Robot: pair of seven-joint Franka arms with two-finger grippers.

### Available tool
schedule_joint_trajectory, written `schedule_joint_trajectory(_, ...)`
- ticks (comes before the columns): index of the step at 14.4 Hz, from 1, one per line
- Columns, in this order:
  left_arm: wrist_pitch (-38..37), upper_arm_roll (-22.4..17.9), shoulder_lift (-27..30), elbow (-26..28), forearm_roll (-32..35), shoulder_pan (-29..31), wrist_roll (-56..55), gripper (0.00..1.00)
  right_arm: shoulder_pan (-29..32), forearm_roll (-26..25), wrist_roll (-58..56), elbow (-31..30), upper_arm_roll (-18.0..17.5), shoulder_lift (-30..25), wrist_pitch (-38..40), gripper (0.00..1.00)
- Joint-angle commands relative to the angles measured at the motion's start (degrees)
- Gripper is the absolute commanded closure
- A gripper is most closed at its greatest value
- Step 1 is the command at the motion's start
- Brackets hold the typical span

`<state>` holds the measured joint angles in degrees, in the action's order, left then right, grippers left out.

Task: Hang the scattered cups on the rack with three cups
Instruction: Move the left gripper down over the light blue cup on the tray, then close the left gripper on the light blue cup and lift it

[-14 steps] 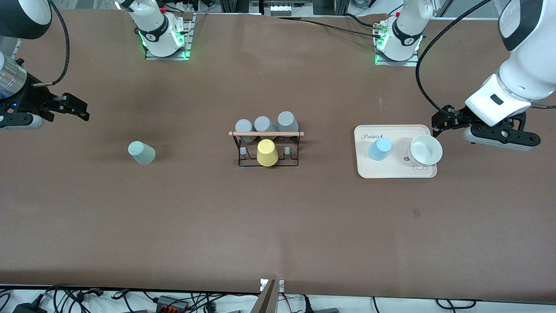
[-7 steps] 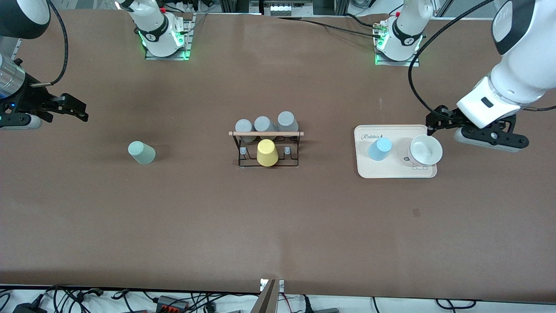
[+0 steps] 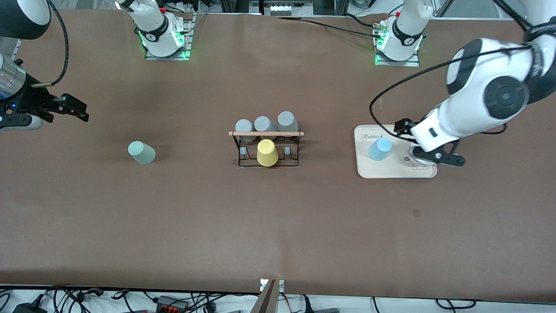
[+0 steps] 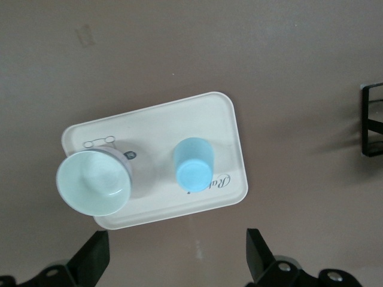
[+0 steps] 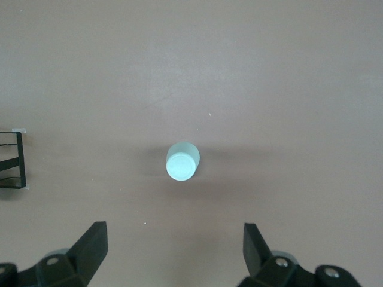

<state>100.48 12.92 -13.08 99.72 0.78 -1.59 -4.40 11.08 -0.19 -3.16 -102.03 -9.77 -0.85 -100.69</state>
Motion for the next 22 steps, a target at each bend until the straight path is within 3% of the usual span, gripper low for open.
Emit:
schedule_joint_trajectory(1,7.9,1.9,2.8,8.8,0.2,0.2,-3.3,0.00,0.1,0.6,-0.7,2.0,-0.2,1.0,1.8,0.00)
schedule_joint_trajectory(4,20.5,2.5,6.4,21.8,0.9,0.0,-3.4,0.00,0.1,0.6,-0.6,2.6,-0.2,1.1,2.2,0.00)
schedule_joint_trajectory(7,31.6,2.5,6.4,30.1,3.4,0.3,-3.2,0.00,0.1,0.6,-0.4,2.7,-0.2,1.2,2.6,0.00)
schedule_joint_trajectory(12,43.0,2.4,5.3,34.7,3.7,0.4,-2.7,0.00,0.6,0.6,-0.5,2.8,-0.1,1.5,2.6,0.00)
schedule_joint_trajectory(14,47.4,2.4,4.7,36.6,8.5,0.6,-2.7,0.00,0.3,0.6,-0.4,2.8,-0.1,1.5,2.6,0.00)
schedule_joint_trajectory(20,54.1,2.3,1.6,38.5,10.6,0.8,-2.5,0.00,0.3,0.7,-0.4,2.8,-0.1,1.5,3.0,0.00)
schedule_joint_trajectory(22,56.0,2.3,0.6,39.1,16.0,2.2,-2.5,0.04,0.3,0.7,-0.4,2.8,-0.1,1.5,3.0,0.00)
